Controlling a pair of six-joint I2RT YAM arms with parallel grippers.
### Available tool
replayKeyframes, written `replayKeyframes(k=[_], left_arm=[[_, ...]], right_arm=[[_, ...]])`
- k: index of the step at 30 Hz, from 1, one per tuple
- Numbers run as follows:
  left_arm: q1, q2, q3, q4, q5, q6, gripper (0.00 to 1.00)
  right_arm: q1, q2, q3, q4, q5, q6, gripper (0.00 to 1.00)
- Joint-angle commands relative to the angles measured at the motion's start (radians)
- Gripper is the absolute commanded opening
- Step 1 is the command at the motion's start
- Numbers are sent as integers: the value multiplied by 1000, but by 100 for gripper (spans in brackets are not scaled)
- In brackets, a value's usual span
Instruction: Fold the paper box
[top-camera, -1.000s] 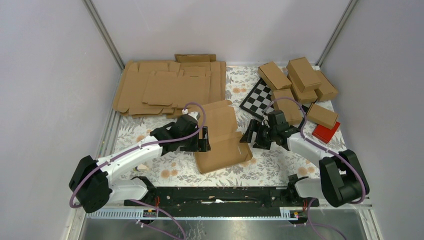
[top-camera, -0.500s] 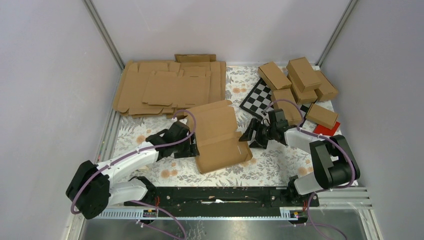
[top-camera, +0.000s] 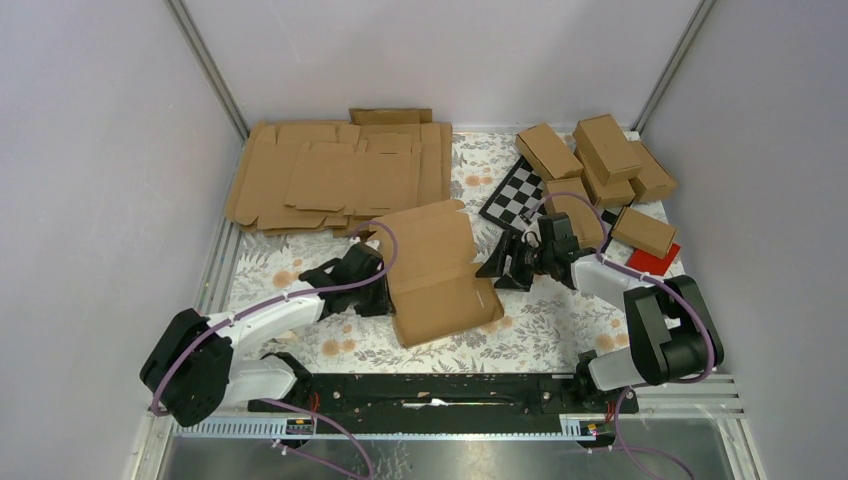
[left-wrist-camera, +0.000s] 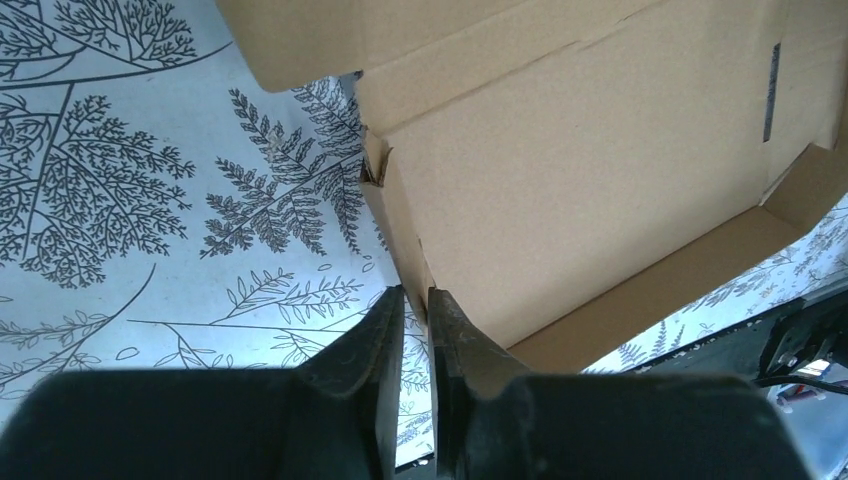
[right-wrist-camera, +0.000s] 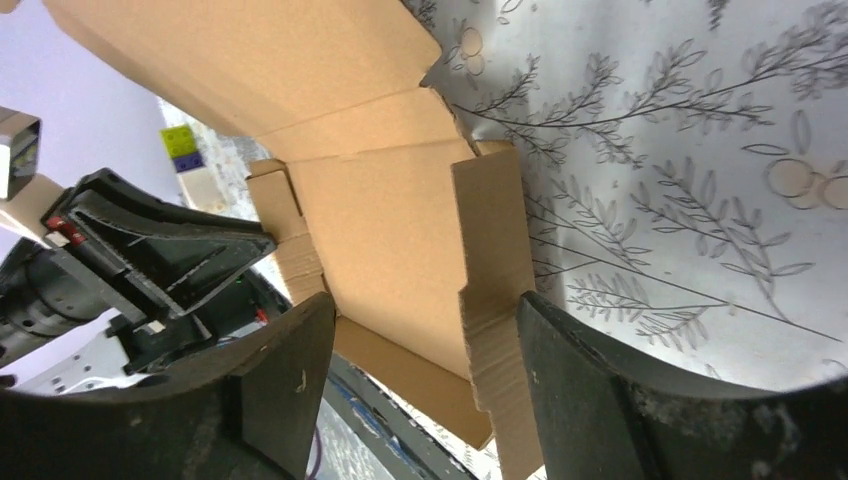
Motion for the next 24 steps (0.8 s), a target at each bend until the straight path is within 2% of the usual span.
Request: replayKeyframes(k=[1,3,6,9,14,22,24], left_arm=[[2,11,26,31,-14,24,11],[0,13,49,-13,-49,37,6],[-1,7,74,-56,-75,58,0],[0,21,97,-84,-84,79,0],[-3,39,110,-79,-87,76,0],[-14,33,79,-31,-124,27,0],[-16,37,77,-25,-123,27,0]], right_arm=[[-4,7,88,-91,115,-95,74],[-2,24,134,-136,190,-147,71],[4,36,189,-147,208,-222,64],[38,56,232,-165,235,-280,61],[88,102,257,-217,272,-303,61],[126,49,178,-236,305,-284,61],[127,48,181,-237,349,-285,66]])
